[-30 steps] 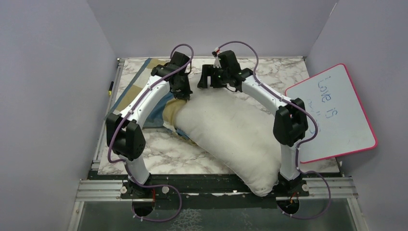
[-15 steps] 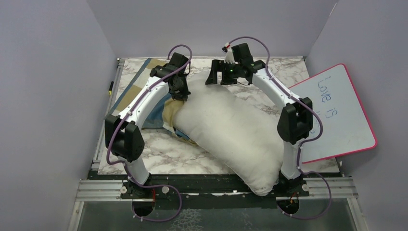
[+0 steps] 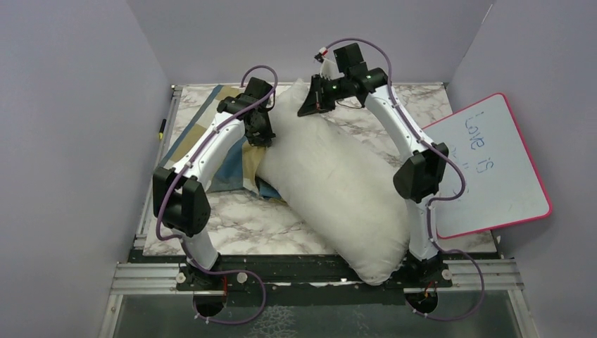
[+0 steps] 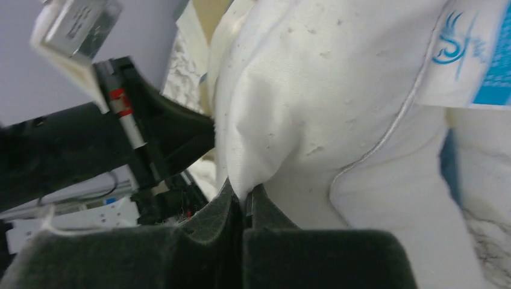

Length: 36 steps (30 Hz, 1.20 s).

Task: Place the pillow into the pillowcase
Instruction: Stuff the pillow into the pillowcase.

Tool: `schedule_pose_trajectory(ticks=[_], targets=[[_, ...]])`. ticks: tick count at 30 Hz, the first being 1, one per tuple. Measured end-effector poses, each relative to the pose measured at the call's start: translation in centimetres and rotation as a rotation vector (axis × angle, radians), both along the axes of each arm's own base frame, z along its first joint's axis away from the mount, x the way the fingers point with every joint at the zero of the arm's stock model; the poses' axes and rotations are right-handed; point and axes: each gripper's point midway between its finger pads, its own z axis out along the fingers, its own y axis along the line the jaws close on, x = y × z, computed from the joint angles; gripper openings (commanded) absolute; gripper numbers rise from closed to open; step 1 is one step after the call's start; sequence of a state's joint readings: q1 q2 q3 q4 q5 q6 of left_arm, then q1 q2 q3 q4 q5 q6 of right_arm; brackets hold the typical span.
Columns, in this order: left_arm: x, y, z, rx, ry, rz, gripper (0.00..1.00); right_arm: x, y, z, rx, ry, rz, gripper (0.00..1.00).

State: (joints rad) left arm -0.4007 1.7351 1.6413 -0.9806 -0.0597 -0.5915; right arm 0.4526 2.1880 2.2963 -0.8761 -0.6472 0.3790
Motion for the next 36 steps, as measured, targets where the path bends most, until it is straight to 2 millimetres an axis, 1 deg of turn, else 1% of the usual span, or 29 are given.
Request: schedule_pose_trajectory(ticks=[1, 2, 3, 5, 8, 12, 13, 16, 17, 19, 20, 23, 25, 26, 28, 29, 30, 31, 32, 34, 36], targets=[[0.3, -0.1, 0.1, -0.004, -0.011, 0.001, 0.00, -0.6, 0.2, 1.3, 0.022, 0.005, 0.003, 0.00], [0.4, -0.1, 0.1, -0.005, -0.015, 0.002, 0.00, -1.1, 0.3, 1.9, 0.038, 0.020, 0.002, 0.00], [0.5, 0.0, 0.2, -0.007, -0.019, 0.004, 0.00, -1.7, 0.3, 2.3, 0.052, 0.040, 0.000, 0.00], [0.5, 0.0, 0.1, -0.005, -0.018, 0.006, 0.00, -2.8, 0.1, 2.5, 0.067, 0.086, -0.011, 0.00], [0.2, 0.2, -0.4, 0.001, -0.005, 0.006, 0.00, -4.2, -0.3, 1.3, 0.076, 0.152, -0.032, 0.00], [-0.3, 0.4, -1.2, 0.011, 0.015, 0.007, 0.00, -4.6, -0.6, -1.6, 0.083, 0.180, -0.047, 0.00], [-0.6, 0.5, -1.3, 0.014, 0.021, 0.006, 0.04, -4.6, -0.5, -2.4, 0.080, 0.175, -0.046, 0.00], [-1.2, 0.8, -1.6, 0.019, 0.046, 0.006, 0.25, -4.9, -0.4, -4.1, 0.070, 0.143, -0.041, 0.00], [-1.5, 0.9, -1.6, 0.022, 0.056, 0.007, 0.31, -4.9, -0.4, -4.3, 0.065, 0.129, -0.044, 0.00], [-1.8, 1.2, -1.1, 0.023, 0.068, 0.014, 0.39, -5.1, -0.8, -4.4, 0.051, 0.089, -0.053, 0.00], [-1.7, 1.3, -0.4, 0.018, 0.067, 0.020, 0.41, -5.1, -1.0, -4.2, 0.044, 0.062, -0.059, 0.00], [-0.4, 1.9, 2.9, -0.018, 0.012, 0.052, 0.41, -5.3, -1.4, -3.4, 0.035, 0.001, -0.066, 0.00], [1.6, 3.3, 5.9, -0.043, -0.062, 0.098, 0.43, -5.6, -1.5, -3.1, 0.029, -0.033, -0.065, 0.00], [2.4, 4.0, 7.1, -0.050, -0.094, 0.116, 0.44, -5.8, -1.5, -3.0, 0.028, -0.044, -0.064, 0.00], [4.2, 5.7, 8.8, -0.042, -0.147, 0.151, 0.46, -6.2, -1.5, -3.0, 0.026, -0.056, -0.059, 0.00], [4.9, 6.0, 9.2, -0.039, -0.163, 0.157, 0.47, -6.3, -1.5, -3.0, 0.026, -0.062, -0.057, 0.00], [5.6, 6.2, 9.4, -0.033, -0.170, 0.156, 0.48, -6.4, -1.4, -3.1, 0.026, -0.067, -0.054, 0.00], [6.7, 6.1, 9.1, -0.027, -0.172, 0.146, 0.48, -6.5, -1.4, -3.1, 0.026, -0.071, -0.052, 0.00], [7.5, 5.7, 8.9, -0.026, -0.172, 0.134, 0.48, -6.5, -1.4, -3.1, 0.026, -0.074, -0.051, 0.00], [9.0, 4.7, 7.6, -0.030, -0.152, 0.100, 0.49, -6.4, -1.3, -3.0, 0.026, -0.078, -0.051, 0.00], [9.8, 3.4, 5.9, -0.036, -0.123, 0.058, 0.52, -6.5, -1.3, -3.1, 0.024, -0.083, -0.049, 0.00]])
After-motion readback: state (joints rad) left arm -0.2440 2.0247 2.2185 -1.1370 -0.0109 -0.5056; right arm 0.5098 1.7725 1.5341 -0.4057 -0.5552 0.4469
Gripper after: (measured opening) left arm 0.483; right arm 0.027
